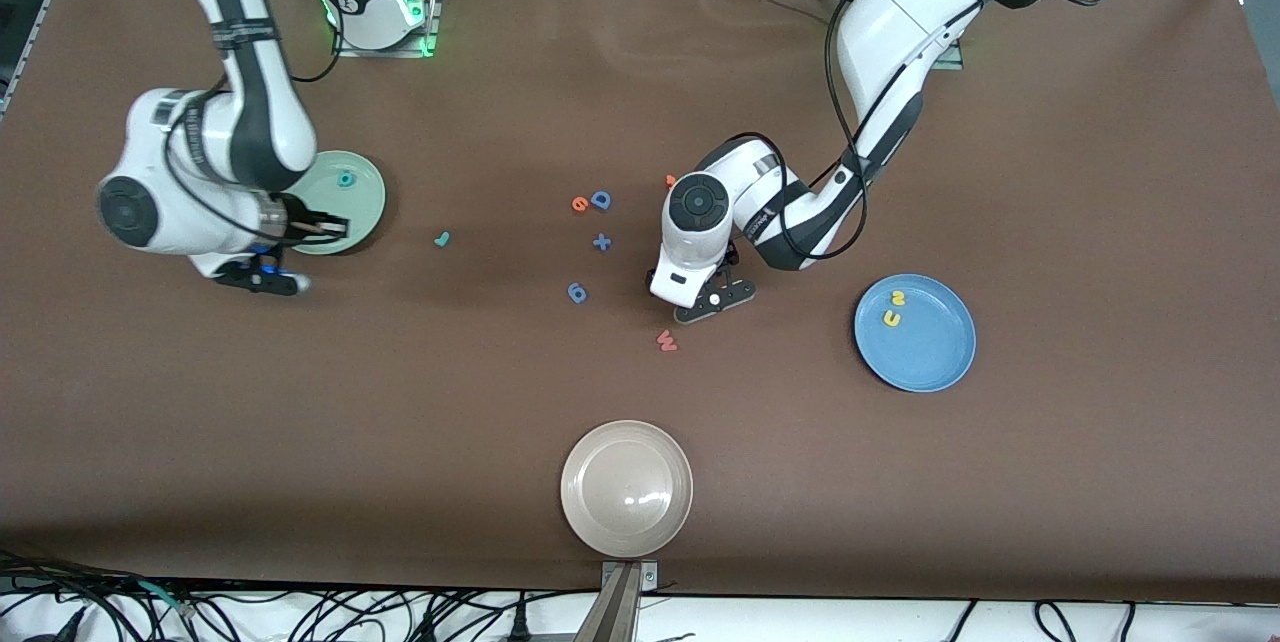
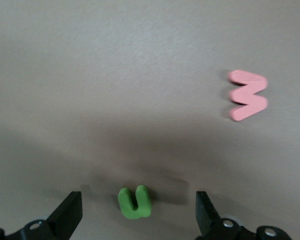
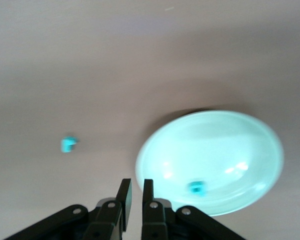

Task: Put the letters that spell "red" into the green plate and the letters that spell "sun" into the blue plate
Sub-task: 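Carry the cyan L onto the green plate and open the right gripper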

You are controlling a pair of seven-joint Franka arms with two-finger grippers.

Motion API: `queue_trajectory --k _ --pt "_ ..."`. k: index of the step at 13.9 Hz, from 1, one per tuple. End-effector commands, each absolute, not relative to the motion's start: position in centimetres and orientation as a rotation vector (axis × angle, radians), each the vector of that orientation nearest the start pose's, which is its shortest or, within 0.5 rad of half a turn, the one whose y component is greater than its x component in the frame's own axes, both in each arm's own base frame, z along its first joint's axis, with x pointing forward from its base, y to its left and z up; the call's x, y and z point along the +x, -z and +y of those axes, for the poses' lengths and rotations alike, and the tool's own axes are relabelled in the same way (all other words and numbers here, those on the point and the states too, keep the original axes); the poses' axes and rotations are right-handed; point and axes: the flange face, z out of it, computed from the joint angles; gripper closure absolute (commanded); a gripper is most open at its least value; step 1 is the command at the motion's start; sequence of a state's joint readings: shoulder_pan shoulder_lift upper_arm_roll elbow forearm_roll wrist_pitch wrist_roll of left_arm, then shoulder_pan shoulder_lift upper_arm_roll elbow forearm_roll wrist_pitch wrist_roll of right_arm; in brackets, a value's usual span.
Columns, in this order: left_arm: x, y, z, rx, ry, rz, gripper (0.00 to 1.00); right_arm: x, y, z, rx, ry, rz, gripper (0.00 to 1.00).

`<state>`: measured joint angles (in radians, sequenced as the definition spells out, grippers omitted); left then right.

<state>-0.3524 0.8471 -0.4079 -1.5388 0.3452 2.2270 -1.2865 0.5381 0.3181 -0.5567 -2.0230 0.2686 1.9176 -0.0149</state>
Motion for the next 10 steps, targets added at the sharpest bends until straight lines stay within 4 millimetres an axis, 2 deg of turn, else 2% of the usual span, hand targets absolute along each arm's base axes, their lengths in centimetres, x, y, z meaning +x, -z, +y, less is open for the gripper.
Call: queue_trajectory --k 1,3,5,6,8,10 --pt "53.0 -17.2 -44.6 -2.995 -0.113 -0.693 0.00 55.2 -27.3 -1.6 -3.047 -0.572 0.140 0.84" --pt "53.0 -17.1 -44.6 -2.998 -0.115 -0.689 0.00 55.4 -25.9 -3.2 -3.093 -0.554 0.102 0.84" --pt "52.9 -17.1 -44.7 -2.998 -0.115 -0.687 0.20 55.2 -24.2 -5.8 -3.129 -0.563 0.049 0.84" --pt "52.9 -17.1 -44.7 -2.998 -0.115 -0.687 0.32 54.6 -23.2 -6.4 -3.132 -0.570 0.043 0.84" --pt "52.7 -17.0 -44.8 -2.996 -0.118 -0.686 0.50 53.0 -21.1 -6.8 -3.153 -0.544 0.057 0.84" --pt "52.7 -16.9 -44.7 -2.992 -0.122 -0.691 0.63 52.6 -20.5 -6.8 -3.166 -0.524 0.073 0.80"
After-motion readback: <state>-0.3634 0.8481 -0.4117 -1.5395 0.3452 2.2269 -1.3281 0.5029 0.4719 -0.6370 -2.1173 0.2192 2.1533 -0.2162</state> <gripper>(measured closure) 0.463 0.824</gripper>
